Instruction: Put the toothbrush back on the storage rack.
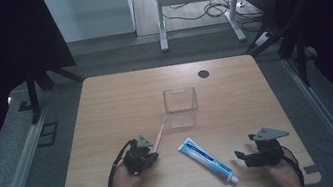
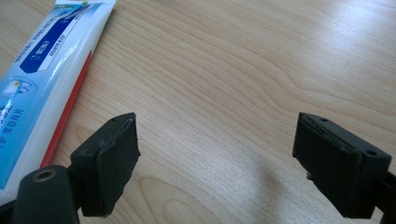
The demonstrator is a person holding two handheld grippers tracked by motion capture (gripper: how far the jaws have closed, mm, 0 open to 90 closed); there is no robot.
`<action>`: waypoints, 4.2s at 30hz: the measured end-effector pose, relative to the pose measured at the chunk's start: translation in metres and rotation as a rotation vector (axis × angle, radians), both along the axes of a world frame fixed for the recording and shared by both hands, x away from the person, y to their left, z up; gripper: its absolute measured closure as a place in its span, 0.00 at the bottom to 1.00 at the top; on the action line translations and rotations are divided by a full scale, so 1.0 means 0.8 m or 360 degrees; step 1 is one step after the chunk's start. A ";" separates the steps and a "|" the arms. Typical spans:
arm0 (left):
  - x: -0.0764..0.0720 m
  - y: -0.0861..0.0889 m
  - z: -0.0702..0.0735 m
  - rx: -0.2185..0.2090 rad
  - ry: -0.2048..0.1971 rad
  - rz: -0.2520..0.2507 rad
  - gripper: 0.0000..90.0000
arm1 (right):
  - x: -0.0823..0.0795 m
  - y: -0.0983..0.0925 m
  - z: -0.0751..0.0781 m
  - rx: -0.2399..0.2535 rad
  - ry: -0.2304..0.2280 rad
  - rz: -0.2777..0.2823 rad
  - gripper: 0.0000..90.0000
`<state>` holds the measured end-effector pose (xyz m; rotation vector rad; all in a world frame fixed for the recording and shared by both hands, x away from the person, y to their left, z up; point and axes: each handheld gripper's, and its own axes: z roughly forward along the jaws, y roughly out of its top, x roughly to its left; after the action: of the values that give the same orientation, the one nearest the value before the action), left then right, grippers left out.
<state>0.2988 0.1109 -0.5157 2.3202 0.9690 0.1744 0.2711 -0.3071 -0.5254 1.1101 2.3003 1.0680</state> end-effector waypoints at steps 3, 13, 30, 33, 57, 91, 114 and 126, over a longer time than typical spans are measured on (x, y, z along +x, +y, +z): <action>0.002 0.002 -0.004 0.0029 -0.0011 0.0002 0.99 | 0.000 0.000 0.000 -0.0004 0.0003 0.0002 0.16; 0.007 0.021 -0.004 0.0062 -0.0019 0.0073 0.99 | 0.000 0.000 -0.001 -0.0008 0.0010 0.0003 0.16; 0.015 0.044 -0.002 0.0105 -0.0009 0.0104 0.99 | 0.001 0.000 -0.002 -0.0018 0.0020 -0.0001 0.17; 0.016 0.045 0.005 0.0107 -0.0010 0.0092 0.97 | 0.001 0.000 -0.003 -0.0015 0.0029 0.0003 0.17; 0.071 0.019 0.040 0.0383 0.0156 -0.0037 0.82 | 0.001 0.001 -0.004 -0.0015 0.0047 0.0019 0.17; 0.141 -0.042 0.018 0.0624 0.0361 -0.0155 0.76 | 0.002 0.001 -0.004 -0.0010 0.0063 0.0033 0.18; 0.136 -0.025 0.042 0.0475 0.0343 -0.0057 0.88 | 0.002 0.001 -0.004 -0.0009 0.0057 0.0030 0.18; 0.131 -0.010 0.075 0.0386 0.0257 -0.0023 0.88 | 0.002 0.001 -0.004 -0.0013 0.0057 0.0025 0.18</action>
<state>0.4034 0.1032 -0.4555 2.5952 1.0599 0.1046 0.2725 -0.3065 -0.5288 1.1183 2.3425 1.0521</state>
